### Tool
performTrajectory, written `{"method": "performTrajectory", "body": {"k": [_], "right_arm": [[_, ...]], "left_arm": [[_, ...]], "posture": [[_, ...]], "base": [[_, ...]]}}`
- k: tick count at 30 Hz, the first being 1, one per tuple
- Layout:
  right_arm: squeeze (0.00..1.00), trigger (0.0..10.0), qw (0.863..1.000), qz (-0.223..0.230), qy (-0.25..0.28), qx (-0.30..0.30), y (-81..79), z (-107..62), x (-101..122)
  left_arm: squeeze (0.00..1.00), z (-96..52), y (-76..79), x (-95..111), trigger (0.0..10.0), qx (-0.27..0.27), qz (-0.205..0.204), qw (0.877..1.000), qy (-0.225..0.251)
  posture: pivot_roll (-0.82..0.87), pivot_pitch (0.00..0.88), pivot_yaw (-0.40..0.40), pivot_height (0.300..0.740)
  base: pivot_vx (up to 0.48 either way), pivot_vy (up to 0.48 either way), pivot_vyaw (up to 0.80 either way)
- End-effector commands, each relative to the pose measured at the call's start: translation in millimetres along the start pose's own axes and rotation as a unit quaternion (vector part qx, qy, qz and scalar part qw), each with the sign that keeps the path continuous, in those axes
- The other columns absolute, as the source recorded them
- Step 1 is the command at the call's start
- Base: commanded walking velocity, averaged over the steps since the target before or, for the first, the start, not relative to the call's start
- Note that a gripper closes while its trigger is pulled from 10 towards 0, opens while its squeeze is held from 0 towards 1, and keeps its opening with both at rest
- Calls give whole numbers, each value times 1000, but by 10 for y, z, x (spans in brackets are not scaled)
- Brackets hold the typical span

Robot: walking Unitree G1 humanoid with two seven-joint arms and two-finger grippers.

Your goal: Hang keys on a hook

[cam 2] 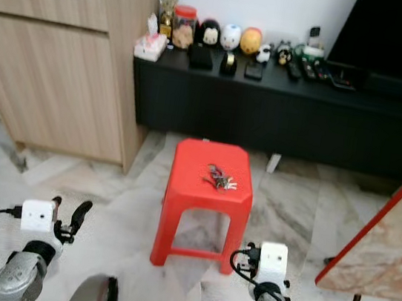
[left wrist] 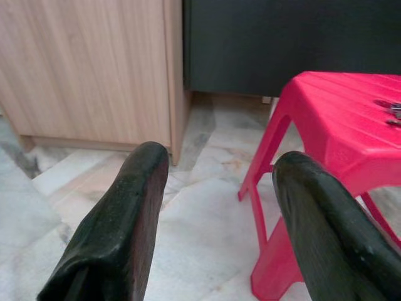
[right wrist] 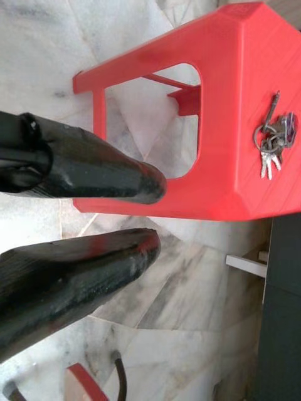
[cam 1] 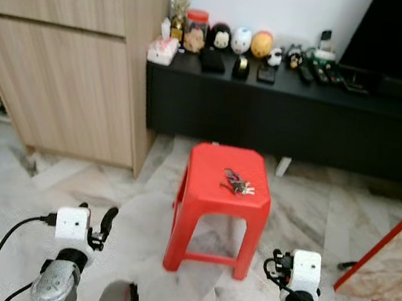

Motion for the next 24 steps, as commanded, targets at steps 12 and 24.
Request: {"method": "performTrajectory", "body": {"k": [12,24], "right_arm": [[0,10000,1000,5,9,-7,35,0,32],[0,10000,1000,8,5,-7,23,-7,-1]], "left_arm": [[0,77,16,67,10000,-5,-3,1000,6],[0,88,10,66,10000,-8,-1,1000,6]], "posture": [[40,0,-56,586],[41,0,-51,586]], "base": [[0,0,333],[20,0,0]]}}
Point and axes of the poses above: a point about 5 cm out from each wrist's last joint towards the gripper, its own z axis pointing out of the wrist towards the gripper, its own x axis along the axis of the wrist's last joint, y = z × x, the point moved 3 cm from there along z, pointing out of the wrist towards the gripper, and after that the axes turned 14 degrees about z, right-handed, at the moved point
